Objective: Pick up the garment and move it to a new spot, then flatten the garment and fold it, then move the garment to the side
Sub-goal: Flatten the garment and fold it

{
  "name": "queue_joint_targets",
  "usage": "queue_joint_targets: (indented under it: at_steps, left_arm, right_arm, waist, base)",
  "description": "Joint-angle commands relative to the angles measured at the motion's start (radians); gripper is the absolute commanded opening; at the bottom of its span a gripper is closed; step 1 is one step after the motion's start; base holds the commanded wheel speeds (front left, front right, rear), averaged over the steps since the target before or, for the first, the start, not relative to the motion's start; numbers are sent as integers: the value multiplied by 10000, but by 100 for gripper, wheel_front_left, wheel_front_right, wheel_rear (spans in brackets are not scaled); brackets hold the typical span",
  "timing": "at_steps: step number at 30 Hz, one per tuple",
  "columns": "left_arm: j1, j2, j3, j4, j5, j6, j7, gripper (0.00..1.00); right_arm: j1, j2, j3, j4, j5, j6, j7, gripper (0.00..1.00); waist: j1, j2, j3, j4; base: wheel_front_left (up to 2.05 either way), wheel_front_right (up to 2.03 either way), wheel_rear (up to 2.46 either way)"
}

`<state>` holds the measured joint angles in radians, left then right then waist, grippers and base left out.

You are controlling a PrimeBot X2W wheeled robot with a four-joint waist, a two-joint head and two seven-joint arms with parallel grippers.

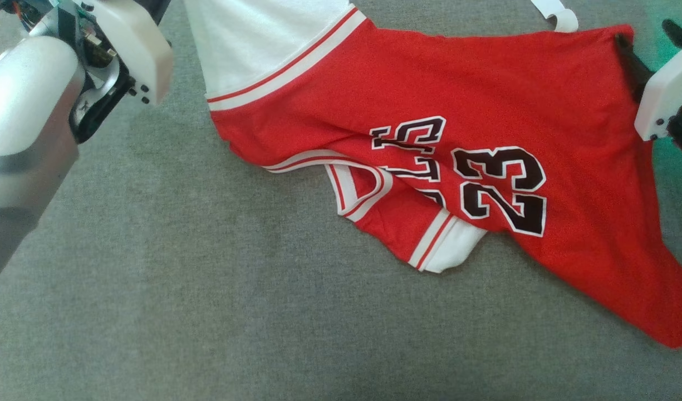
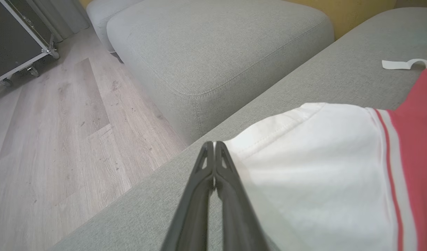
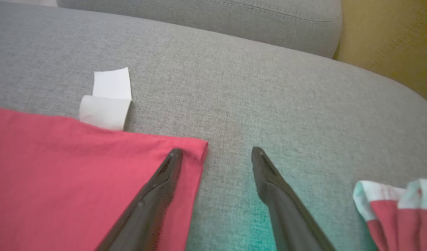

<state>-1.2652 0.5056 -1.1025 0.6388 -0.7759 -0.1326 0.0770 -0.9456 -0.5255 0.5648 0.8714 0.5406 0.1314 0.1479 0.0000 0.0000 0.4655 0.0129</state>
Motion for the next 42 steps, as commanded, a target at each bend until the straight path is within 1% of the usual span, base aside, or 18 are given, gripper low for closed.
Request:
queue_joint_targets:
  at_steps: [1,6,8,10,11,13,14,15,18,20,21,22,24,25,26,31,37,42]
  left_arm:
    - [-562,494,329,-150,-101,20,-95,0]
    - [-492,513,231,-186,-144,20,-103,0]
    - [-485,501,186,-212,-166,19,-100,0]
    - [-494,491,138,-242,-192,19,-100,0]
    - [-500,486,112,-255,-204,19,-99,0]
    - [-507,479,65,-271,-238,19,-102,0]
    - [-508,476,45,-273,-255,19,-109,0]
    - [-504,472,26,-270,-275,19,-120,0]
    - [-462,460,-9,-230,-338,19,-205,0]
    - [-423,475,15,-156,-327,22,-423,0]
    - [-417,489,27,-123,-271,40,-612,0]
    - [-405,516,75,-21,-109,164,-1111,0]
    - [-380,514,153,77,47,312,-1727,0]
    - [-375,506,194,115,115,368,-2037,0]
    - [-375,506,194,115,115,368,-2037,0]
    - [-386,580,315,208,702,778,-3146,0]
    - [-208,1000,734,-523,1351,1219,-3376,0]
    - [126,1661,1195,-1750,1822,1489,-3384,0]
  right_arm:
    - [-85,-91,181,-15,95,-7,-157,100]
    - [-285,-35,721,557,426,-7,-272,100]
    - [-341,-9,914,705,675,-7,-220,94]
    - [-420,-41,1112,802,923,-7,-139,78]
    - [-461,-79,1241,840,1014,-7,-87,55]
    - [-508,-124,1458,913,1309,-7,140,30]
    - [-519,-141,1563,924,1495,-7,298,10]
    - [-521,-165,1678,918,1674,-7,464,0]
    - [-523,-310,2021,786,2140,-7,810,0]
    - [-618,-498,2185,676,2194,-7,414,0]
    - [-676,-571,2250,640,2178,-7,102,0]
    - [-820,-661,2313,641,2095,-7,-686,0]
    - [-944,-698,2342,706,2004,-7,-1503,0]
    - [-991,-716,2362,735,1984,-7,-1843,0]
    - [-991,-716,2362,735,1984,-7,-1843,0]
    - [-1099,-830,2385,517,2087,-7,-3340,0]
    - [-1150,-1394,2298,-233,1615,-7,-4029,0]
    - [-967,-1826,1758,-1249,1127,-7,-4090,0]
  waist:
    - [0,0,-26,26]
    - [0,0,-86,155]
    - [0,0,-92,217]
    - [0,0,-79,283]
    - [0,0,-73,314]
    - [0,0,-63,367]
    - [0,0,-60,392]
    - [0,0,-63,414]
    - [0,0,-108,463]
    - [0,0,-194,472]
    - [0,0,-261,466]
    - [0,0,-471,434]
    - [0,0,-791,385]
    - [0,0,-960,366]
    - [0,0,-960,366]
    - [0,0,-2067,201]
    - [0,0,-3323,-95]
    - [0,0,-4221,-388]
  base:
    - [0,0,0]
    - [0,0,0]
    - [0,0,0]
    - [0,0,0]
    - [0,0,0]
    - [0,0,0]
    - [0,0,0]
    - [0,0,0]
    - [0,0,0]
    - [0,0,0]
    - [0,0,0]
    - [0,0,0]
    - [0,0,0]
    - [0,0,0]
    - [0,0,0]
    - [0,0,0]
    - [0,0,0]
    - [0,0,0]
